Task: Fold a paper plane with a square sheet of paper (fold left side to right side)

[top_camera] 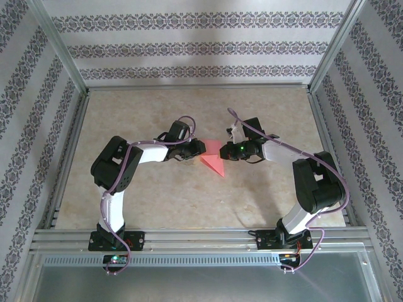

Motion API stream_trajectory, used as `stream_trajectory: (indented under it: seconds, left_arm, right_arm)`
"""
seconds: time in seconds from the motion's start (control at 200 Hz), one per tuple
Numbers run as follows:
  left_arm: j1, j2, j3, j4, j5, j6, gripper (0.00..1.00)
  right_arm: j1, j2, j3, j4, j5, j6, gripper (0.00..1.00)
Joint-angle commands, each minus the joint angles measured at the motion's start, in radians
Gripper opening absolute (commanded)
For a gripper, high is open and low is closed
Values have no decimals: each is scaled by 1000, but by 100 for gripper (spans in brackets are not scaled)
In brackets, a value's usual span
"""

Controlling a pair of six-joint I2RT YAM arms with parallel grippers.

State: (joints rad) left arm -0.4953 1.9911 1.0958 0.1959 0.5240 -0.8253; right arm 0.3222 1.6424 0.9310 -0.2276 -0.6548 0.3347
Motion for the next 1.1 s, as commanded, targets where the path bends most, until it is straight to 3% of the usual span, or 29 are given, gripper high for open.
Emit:
stream_trajectory:
  seconds: [0.0,0.125,0.2,0.305,0.49,0.76,0.974,1.094]
  left_arm:
    - [10,16,38,43,14,7,14]
    - [9,-4,34,43,-1,6,1]
    - [8,-22,27,42,-13,2,0]
    - [7,-46,12,55,-22,-17,0]
    - [3,-82,-19,90,-43,-83,0]
    - [-21,-114,-66,117,-140,-223,0]
    - [-32,-116,-70,127,-161,-272,0]
    - [-37,-123,-66,104,-167,-270,0]
  right_arm:
    - [-12,-24,-16,-9,-1,3,4]
    - [-9,-72,-7,-74,106,-20,17]
    - [-4,-107,10,-140,195,-49,27]
    - [30,-159,37,-227,322,-89,31]
    - [201,-214,47,-289,535,-108,38]
    - [437,-134,56,-279,814,-117,50]
    - [520,-37,68,-210,927,-169,50]
    - [528,17,83,-190,973,-190,42]
